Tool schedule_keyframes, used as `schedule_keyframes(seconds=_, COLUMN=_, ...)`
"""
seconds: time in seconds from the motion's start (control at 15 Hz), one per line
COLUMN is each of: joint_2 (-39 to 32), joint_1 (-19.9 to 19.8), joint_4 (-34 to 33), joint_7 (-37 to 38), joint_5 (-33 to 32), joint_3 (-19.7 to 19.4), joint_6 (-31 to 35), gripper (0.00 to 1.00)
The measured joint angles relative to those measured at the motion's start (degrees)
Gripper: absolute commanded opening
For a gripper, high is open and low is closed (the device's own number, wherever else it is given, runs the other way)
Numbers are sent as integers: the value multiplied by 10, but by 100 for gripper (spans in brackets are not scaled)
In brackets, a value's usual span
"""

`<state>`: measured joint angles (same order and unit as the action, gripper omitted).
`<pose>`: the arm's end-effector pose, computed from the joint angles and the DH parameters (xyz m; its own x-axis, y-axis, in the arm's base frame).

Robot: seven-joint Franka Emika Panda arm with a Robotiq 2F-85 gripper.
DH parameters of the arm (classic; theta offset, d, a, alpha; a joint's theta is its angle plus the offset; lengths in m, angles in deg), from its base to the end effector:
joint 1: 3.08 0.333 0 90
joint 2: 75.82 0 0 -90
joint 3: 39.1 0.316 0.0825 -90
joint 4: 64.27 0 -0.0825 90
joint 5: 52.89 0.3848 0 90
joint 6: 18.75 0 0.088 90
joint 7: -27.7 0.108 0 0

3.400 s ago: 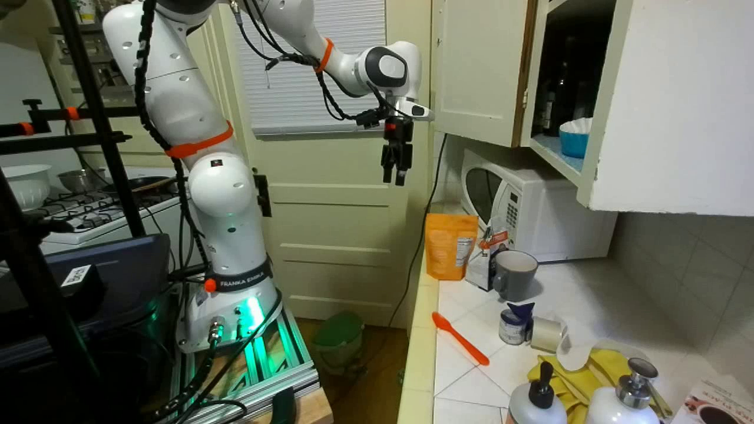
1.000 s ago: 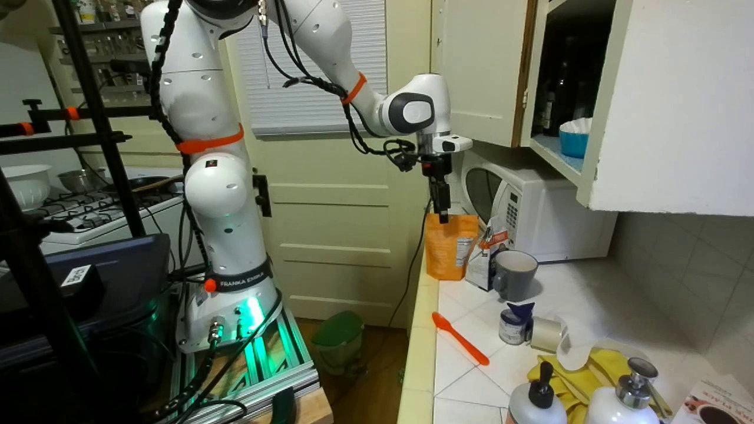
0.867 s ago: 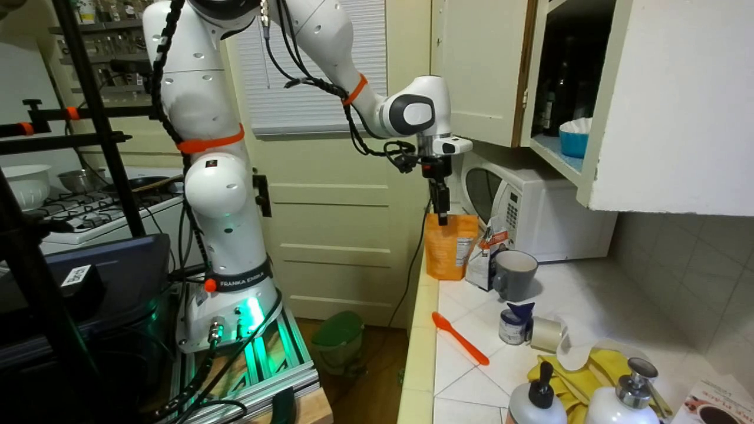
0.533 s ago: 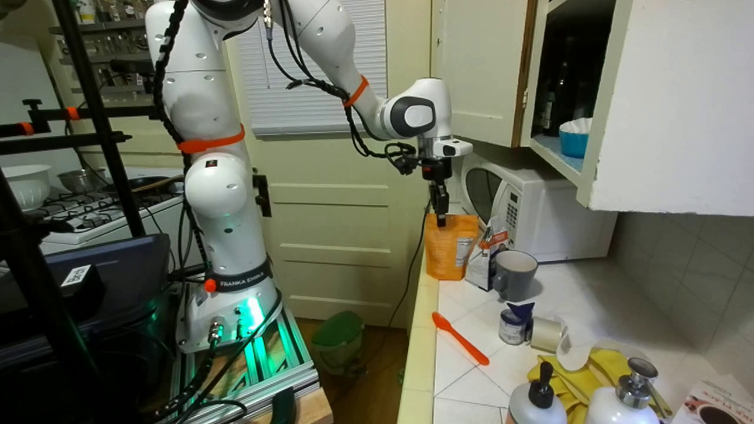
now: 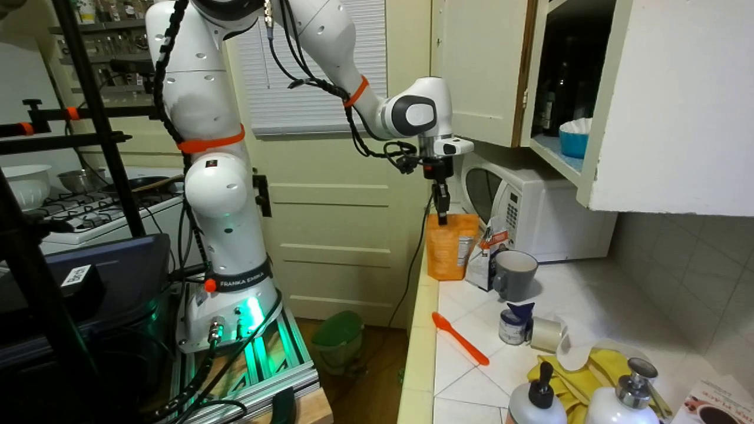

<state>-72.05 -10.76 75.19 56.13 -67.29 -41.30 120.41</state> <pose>0.4765 -0.0840 0.3336 0.8828 -0.4541 0.1205 -0.4675 -0.8744 0.1295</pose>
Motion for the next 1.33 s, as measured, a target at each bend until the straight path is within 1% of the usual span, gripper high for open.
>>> schedule_keyframes(seconds=0.4, joint_2=14, joint_1=0, joint_4=-1, joint_7=29, joint_5=-43, joint_3=-1, joint_6=-3, gripper=0)
schedule_keyframes(seconds=0.8, joint_2=66, joint_1=-1, joint_4=-5, joint_7=55, joint_5=-97, joint_3=5, joint_6=-34, gripper=0)
schedule_keyframes(seconds=1.07, joint_2=94, joint_1=-9, joint_4=-15, joint_7=71, joint_5=-123, joint_3=14, joint_6=-52, gripper=0)
schedule_keyframes(seconds=1.33, joint_2=117, joint_1=-22, joint_4=-25, joint_7=103, joint_5=-165, joint_3=27, joint_6=-56, gripper=0)
